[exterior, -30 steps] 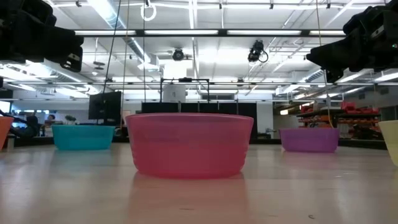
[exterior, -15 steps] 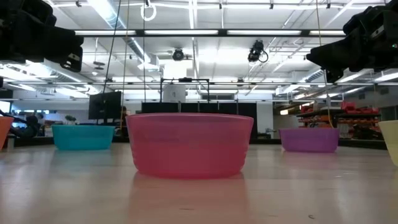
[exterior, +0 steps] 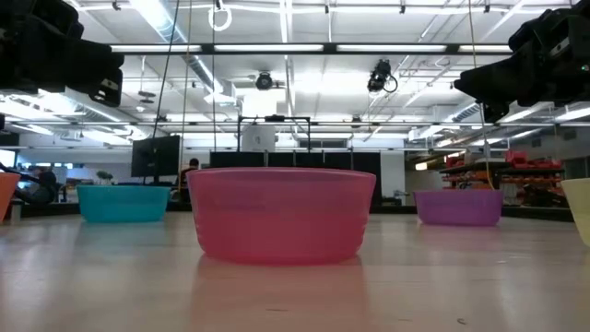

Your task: Nest bowls inside each other

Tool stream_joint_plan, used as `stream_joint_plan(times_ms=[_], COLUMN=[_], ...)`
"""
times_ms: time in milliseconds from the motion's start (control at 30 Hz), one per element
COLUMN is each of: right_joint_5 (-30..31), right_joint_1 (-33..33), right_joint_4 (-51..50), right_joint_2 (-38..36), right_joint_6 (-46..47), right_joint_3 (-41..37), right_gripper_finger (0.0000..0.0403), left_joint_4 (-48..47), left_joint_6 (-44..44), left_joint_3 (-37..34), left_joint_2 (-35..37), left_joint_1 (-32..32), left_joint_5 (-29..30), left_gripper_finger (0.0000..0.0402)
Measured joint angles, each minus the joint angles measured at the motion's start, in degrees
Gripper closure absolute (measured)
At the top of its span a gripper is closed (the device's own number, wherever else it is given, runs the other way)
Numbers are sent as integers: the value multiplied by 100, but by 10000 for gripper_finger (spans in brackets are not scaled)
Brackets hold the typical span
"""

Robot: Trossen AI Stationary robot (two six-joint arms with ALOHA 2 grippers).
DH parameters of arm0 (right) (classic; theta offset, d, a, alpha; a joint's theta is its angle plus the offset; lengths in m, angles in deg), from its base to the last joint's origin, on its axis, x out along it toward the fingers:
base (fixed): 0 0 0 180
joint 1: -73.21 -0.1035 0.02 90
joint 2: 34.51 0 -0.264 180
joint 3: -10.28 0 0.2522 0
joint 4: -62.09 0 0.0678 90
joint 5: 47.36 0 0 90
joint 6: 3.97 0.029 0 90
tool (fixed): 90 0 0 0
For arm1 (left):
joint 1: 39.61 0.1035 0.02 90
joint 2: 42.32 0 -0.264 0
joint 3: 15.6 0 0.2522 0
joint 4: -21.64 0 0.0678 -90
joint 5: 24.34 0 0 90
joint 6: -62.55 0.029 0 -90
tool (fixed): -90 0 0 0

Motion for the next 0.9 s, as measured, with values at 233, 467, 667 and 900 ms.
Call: stream_joint_plan(times_ms=[233, 467, 667, 900], right_joint_5=[0, 0, 0, 1], right_joint_1=[0, 0, 0, 0], right_joint_4=[0, 2, 1, 1], right_joint_2=[0, 1, 0, 0], right_joint_6=[0, 0, 0, 0], right_joint_3=[0, 0, 0, 0], right_gripper_finger=[304, 304, 304, 304], left_joint_4=[-1, -1, 1, 16], left_joint_6=[-1, 0, 0, 4], left_joint_3=[0, 0, 1, 1], left_joint_2=[0, 0, 0, -1], left_joint_1=[0, -1, 1, 1], left_joint_5=[1, -1, 1, -1], left_gripper_finger=[312, 315, 318, 311])
